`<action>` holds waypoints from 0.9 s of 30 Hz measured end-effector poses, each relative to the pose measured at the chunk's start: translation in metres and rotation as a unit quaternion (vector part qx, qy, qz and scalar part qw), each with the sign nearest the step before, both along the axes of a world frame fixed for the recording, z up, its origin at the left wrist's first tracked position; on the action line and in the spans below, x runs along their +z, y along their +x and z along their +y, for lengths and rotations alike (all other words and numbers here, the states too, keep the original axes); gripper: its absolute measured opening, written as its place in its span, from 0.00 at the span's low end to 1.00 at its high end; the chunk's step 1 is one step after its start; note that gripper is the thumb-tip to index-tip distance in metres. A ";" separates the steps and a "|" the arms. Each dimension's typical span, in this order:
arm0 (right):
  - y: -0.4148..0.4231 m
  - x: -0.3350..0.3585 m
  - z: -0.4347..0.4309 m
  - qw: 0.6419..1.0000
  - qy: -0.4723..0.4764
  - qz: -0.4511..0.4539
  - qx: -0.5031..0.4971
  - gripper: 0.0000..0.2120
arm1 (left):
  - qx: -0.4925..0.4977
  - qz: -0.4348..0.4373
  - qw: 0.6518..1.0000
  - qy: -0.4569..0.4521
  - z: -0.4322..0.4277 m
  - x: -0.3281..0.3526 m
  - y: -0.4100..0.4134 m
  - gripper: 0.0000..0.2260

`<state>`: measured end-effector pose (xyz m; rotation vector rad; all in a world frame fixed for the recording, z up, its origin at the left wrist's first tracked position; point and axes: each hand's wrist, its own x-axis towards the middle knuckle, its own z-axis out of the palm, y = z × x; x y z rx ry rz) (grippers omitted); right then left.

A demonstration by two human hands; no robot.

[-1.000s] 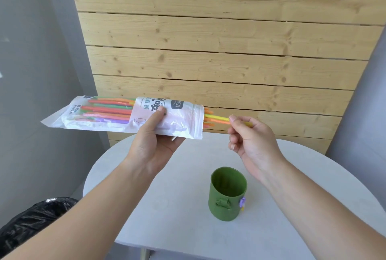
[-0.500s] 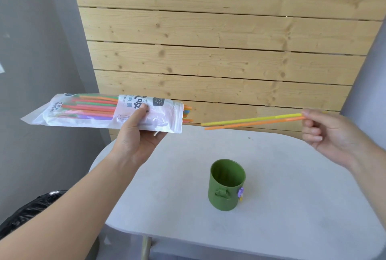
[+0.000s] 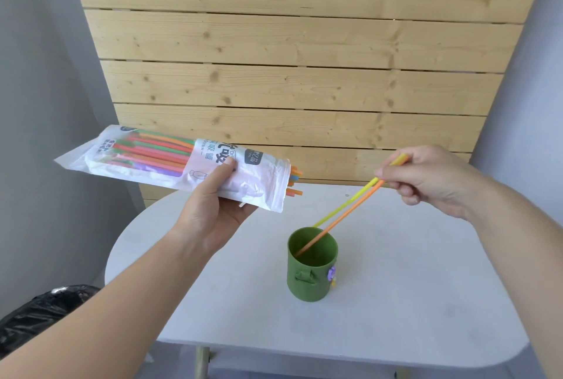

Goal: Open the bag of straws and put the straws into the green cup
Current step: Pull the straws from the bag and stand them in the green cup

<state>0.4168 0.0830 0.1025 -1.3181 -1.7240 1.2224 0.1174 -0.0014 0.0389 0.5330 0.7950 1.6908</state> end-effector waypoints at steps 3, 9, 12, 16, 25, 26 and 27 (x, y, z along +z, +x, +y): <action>-0.013 0.004 -0.004 1.000 0.025 -0.018 0.005 0.08 | -0.003 0.000 1.000 -0.002 -0.001 0.000 0.002 0.11; 0.010 0.037 -0.005 0.995 0.086 0.053 -0.014 0.07 | 0.007 -0.007 1.000 0.000 -0.004 0.001 -0.006 0.11; 0.022 0.041 -0.006 0.996 0.079 0.045 -0.002 0.05 | 0.006 -0.007 1.000 -0.002 -0.004 0.000 -0.007 0.10; 0.029 0.043 -0.003 0.997 0.068 0.035 0.006 0.04 | -0.001 -0.004 1.000 0.000 -0.004 0.000 -0.005 0.11; -0.023 0.006 0.007 0.998 0.027 -0.033 0.038 0.06 | -0.009 0.001 1.000 0.002 -0.002 0.001 0.003 0.08; -0.031 0.000 0.010 0.999 0.023 -0.019 0.028 0.06 | -0.011 -0.002 1.000 0.003 -0.003 0.002 0.003 0.08; -0.039 -0.005 0.012 1.000 0.020 0.000 0.016 0.06 | -0.011 -0.005 1.000 0.004 -0.003 0.002 0.003 0.08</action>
